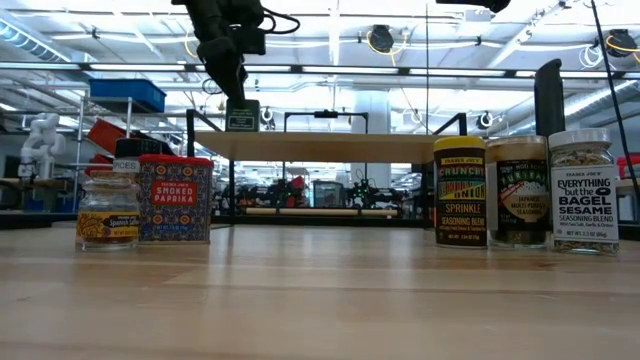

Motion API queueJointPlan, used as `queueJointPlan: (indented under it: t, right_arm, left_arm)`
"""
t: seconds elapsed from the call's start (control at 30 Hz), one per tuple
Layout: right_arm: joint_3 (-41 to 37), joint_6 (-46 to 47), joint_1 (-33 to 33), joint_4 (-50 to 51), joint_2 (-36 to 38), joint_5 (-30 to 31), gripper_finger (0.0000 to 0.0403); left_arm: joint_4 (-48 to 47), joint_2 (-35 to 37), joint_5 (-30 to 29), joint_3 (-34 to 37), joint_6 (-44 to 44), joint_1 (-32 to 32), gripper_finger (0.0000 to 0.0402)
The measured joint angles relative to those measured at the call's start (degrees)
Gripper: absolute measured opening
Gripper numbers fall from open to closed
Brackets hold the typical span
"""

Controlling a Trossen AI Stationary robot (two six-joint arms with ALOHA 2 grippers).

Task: Shelf spices
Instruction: Remove the black seasoning can from the shelf

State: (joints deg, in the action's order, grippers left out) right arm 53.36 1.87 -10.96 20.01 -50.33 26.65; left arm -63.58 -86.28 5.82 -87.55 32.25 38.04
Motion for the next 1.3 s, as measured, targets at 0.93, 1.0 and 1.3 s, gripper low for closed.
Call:
queueJointPlan:
  t: [0.93,1.0,1.3]
  right_arm:
    - [0.0,0.02,0.0,-0.87,0.0,0.06,0.0313]
    - [0.0,0.02,-0.02,-0.86,0.0,0.04,0.0313]
    - [0.0,-0.07,-0.01,-0.87,0.0,0.09,0.0313]
  left_arm:
    - [-0.06,-1.75,0.14,-0.07,-2.75,-0.31,0.0217]
    - [-0.4,-1.75,0.15,-0.07,-2.73,-0.3,0.0217]
    - [-1.26,-1.75,0.24,-0.07,-1.46,-0.31,0.0163]
